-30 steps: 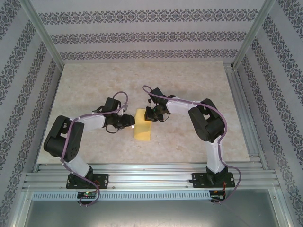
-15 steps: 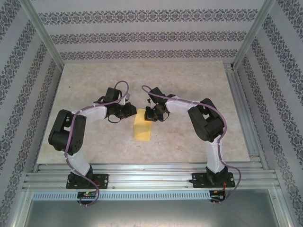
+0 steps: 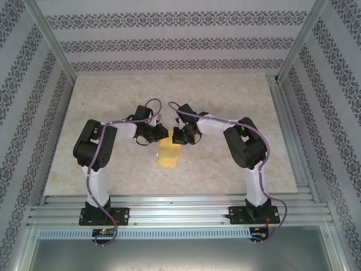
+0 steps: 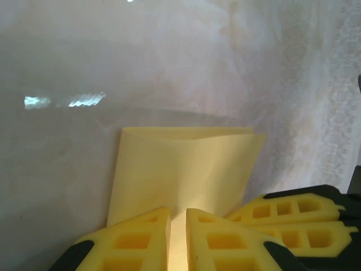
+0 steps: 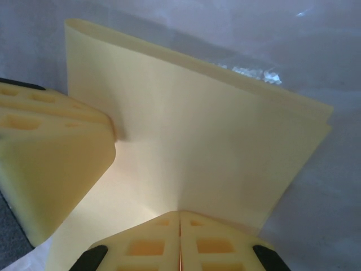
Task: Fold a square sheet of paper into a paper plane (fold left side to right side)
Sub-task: First fold the square sheet of paper in half at the center of the table.
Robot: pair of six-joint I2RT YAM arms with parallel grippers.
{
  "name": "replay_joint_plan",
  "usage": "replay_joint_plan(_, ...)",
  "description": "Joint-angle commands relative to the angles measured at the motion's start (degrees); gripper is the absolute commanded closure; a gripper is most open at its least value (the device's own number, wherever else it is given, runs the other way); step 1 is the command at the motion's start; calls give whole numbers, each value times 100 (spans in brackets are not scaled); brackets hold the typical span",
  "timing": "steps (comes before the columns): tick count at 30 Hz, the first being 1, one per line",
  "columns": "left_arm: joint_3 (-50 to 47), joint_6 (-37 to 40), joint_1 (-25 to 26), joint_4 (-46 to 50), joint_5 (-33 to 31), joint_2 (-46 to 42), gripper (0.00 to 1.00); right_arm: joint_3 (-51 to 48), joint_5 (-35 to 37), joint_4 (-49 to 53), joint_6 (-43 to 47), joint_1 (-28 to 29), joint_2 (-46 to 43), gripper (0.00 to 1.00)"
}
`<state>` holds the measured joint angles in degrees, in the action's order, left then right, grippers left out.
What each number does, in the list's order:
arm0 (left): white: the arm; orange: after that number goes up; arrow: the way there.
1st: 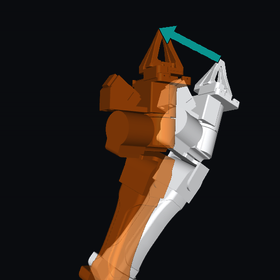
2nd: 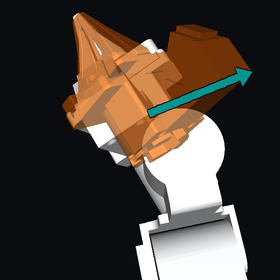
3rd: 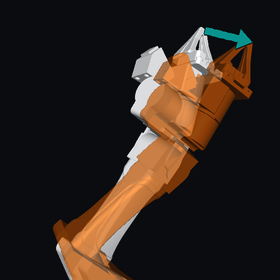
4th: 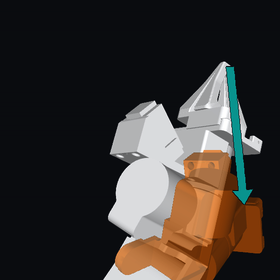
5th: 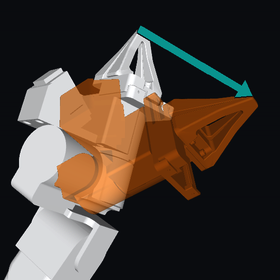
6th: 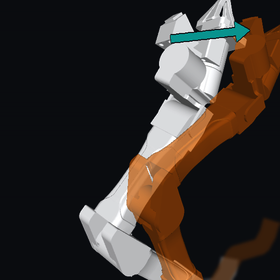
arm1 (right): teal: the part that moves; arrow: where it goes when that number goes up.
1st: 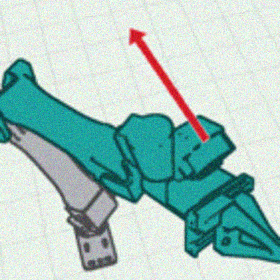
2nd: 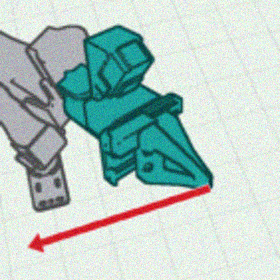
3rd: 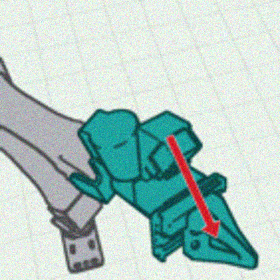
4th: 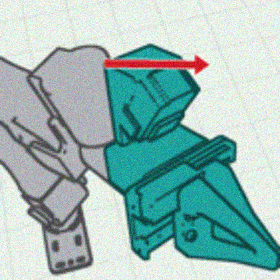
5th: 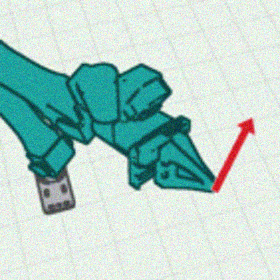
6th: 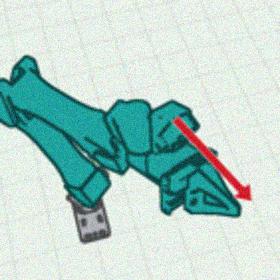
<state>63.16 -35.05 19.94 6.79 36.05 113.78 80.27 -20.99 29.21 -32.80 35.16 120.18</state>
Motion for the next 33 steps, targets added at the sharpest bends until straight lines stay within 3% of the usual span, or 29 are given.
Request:
replay_joint_plan(1,222,13,41,-184,-256,245,84,-134,737,603,168,15,450,93)
replay_joint_plan(10,419,284,-48,215,-755,295,79,-193,791,594,166,8,436,93)
replay_joint_plan(18,909,264,-130,117,-448,695,76,-188,788,611,165,5,422,93)
replay_joint_plan(33,1639,186,-135,183,-440,1169,69,-257,825,589,139,8,430,93)
